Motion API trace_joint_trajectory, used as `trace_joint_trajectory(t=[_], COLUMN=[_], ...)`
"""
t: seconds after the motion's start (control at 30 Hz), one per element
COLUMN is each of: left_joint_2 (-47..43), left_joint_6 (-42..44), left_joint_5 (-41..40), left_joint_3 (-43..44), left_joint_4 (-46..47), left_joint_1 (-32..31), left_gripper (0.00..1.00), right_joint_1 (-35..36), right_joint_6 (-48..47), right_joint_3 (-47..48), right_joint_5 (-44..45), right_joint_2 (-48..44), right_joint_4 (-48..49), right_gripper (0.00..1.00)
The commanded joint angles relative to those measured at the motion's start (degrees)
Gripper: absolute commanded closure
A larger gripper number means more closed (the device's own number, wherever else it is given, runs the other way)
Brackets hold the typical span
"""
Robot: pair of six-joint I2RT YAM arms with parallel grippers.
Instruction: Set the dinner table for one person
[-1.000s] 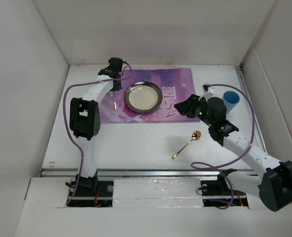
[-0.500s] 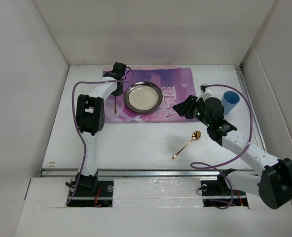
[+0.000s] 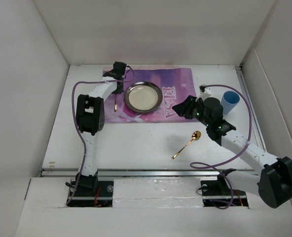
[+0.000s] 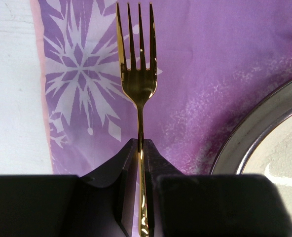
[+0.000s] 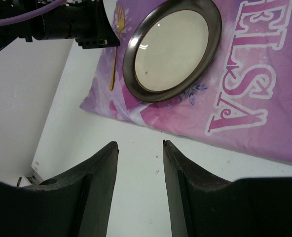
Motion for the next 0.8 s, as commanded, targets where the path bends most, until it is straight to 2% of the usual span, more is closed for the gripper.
trace_joint_trajectory(t=[0.0, 0.07, 0.27, 0.37, 0.47, 0.5, 0.53, 0.6, 0.63, 0.7, 0.73, 0.77], left_joint_2=[-2.4, -2.1, -2.5, -4.4, -10.0, -12.0, -14.4, -25.1, -25.2, -34.9, -38.4, -45.1], left_joint_6=[0.1, -0.1, -0.8, -1.5, -2.8, -3.7, -4.4, -5.4, -5.7, -6.2, -6.4, -6.7], left_joint_5=[0.2, 0.2, -0.3, -1.8, -1.1, -0.5, 0.0, 0.9, 0.9, -1.2, -2.5, -3.5], left_joint_3=[-1.1, -1.1, -1.9, -1.0, -0.8, -1.2, -2.0, -4.7, -6.2, -9.9, -14.6, -17.1], left_joint_4=[1.4, 1.3, 1.1, 0.2, 0.5, 0.8, 1.7, 3.0, 3.7, 5.0, 6.9, 7.3], left_joint_1=[-0.1, -0.1, -0.1, -0.1, -0.1, -0.6, -0.6, -2.7, -3.7, -6.9, -11.4, -13.6], left_gripper=[0.92, 0.91, 0.76, 0.73, 0.70, 0.70, 0.70, 0.72, 0.72, 0.77, 0.80, 0.99], right_joint_1=[0.4, 0.4, 0.4, 0.4, 0.4, 0.4, 0.4, 0.4, 0.4, 0.9, 0.9, 0.9], right_joint_6=[-1.1, -1.1, -1.3, -1.3, -2.0, -2.0, -1.9, -2.2, -2.2, -2.2, -1.8, -1.8], right_joint_3=[1.4, 1.3, 1.4, 1.1, 1.2, 1.2, 1.2, 1.3, 1.3, 1.0, 0.8, 0.8], right_joint_5=[1.5, 1.6, 2.7, 3.7, 4.1, 4.6, 5.0, 6.3, 6.3, 8.7, 9.4, 11.1], right_joint_2=[-0.2, -0.4, -1.5, -1.9, -1.9, -2.0, -2.0, -2.5, -2.5, -3.0, -3.2, -3.4], right_joint_4=[1.6, 1.5, 0.9, 0.8, 0.6, 0.2, 0.1, -0.7, -0.7, -2.0, -2.7, -3.9], right_gripper=[0.53, 0.53, 0.52, 0.53, 0.73, 0.90, 0.98, 1.00, 1.00, 1.00, 1.00, 1.00])
